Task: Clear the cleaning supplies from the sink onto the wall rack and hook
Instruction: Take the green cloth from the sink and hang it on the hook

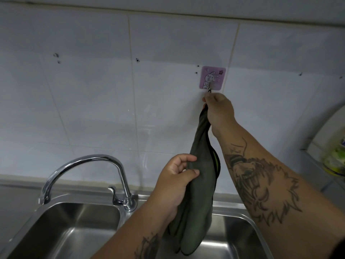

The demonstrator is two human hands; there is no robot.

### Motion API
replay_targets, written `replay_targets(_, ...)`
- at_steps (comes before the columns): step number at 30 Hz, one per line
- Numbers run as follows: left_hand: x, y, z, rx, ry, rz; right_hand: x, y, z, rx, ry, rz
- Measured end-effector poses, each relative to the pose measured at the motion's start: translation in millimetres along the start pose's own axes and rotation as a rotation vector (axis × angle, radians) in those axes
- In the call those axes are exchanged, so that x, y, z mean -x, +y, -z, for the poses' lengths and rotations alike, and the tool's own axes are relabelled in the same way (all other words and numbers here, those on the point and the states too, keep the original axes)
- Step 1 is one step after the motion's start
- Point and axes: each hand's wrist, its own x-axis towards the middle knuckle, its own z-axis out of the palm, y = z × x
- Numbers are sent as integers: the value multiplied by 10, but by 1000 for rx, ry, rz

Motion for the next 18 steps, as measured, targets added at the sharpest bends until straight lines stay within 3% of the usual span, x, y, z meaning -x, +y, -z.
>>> replay_targets(10,-203,-451,237,-249,125,86,496,675,37,-199,-249,-205)
replay_targets(13,-253,-528,341,-373,60,197,711,878,110,-248,-283,-266)
replay_targets(18,-298,-617,453,-318,-9,355,1091,1271,350,-255,-338,-346)
